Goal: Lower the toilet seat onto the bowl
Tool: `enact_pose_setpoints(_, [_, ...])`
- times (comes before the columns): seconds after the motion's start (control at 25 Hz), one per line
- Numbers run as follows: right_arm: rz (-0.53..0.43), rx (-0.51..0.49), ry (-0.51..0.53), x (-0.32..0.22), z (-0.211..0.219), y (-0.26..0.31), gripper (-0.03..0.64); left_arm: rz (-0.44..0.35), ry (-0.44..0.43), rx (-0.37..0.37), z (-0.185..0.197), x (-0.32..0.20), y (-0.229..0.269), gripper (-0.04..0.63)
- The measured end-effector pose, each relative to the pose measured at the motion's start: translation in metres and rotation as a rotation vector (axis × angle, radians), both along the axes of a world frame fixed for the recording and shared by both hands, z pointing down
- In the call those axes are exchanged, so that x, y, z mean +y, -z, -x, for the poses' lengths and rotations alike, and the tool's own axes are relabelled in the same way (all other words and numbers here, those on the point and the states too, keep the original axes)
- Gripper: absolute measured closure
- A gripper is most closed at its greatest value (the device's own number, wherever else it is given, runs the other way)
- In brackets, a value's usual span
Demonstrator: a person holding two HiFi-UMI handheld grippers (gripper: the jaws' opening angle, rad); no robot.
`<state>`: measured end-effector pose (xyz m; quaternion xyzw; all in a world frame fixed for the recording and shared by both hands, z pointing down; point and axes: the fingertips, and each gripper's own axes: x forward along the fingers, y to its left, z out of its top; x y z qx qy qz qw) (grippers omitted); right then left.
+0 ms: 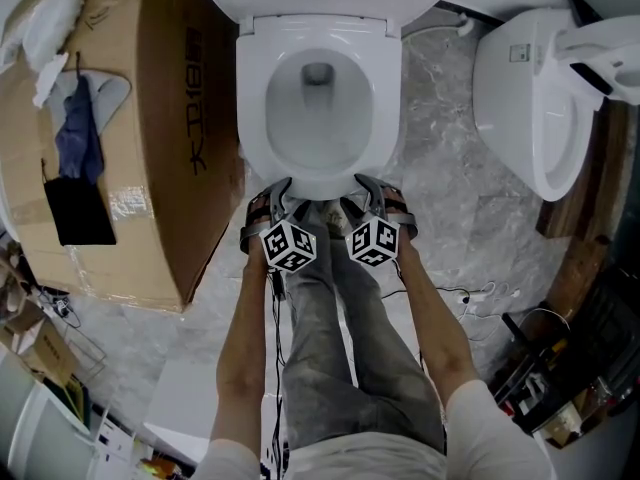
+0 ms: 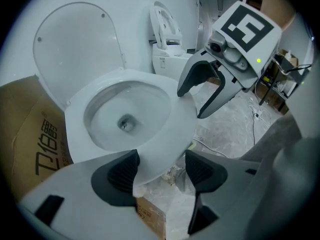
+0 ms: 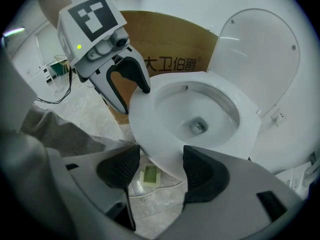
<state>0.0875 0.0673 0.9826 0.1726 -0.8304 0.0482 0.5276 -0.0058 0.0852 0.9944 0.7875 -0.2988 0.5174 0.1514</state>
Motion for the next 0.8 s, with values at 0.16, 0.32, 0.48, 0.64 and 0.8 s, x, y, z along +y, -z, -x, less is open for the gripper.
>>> enact_pose_setpoints(0.16, [0.002,-0.004,-0.005,0.000,0.000,0.000,0.347,0.001,0.004,0.013,0.000,0.000,0.000,0.287])
enact_pose_setpoints(0.32, [0.016,-0.013,-0.038,0.001,0.002,0.002,0.348,0.008,0.028,0.040,0.001,0.000,0.004,0.290])
enact_pose_setpoints(0.48, [0.023,-0.065,-0.148,-0.002,0.002,0.015,0.367,-0.004,0.138,0.092,0.009,-0.003,0.017,0.350])
enact_pose_setpoints(0.64, [0.002,-0.138,-0.254,-0.011,0.005,0.044,0.382,-0.031,0.239,0.147,0.017,-0.008,0.041,0.368])
enact_pose_setpoints(0.8, [-0.046,-0.221,-0.331,-0.025,0.014,0.086,0.388,-0.092,0.305,0.208,0.020,-0.024,0.075,0.380])
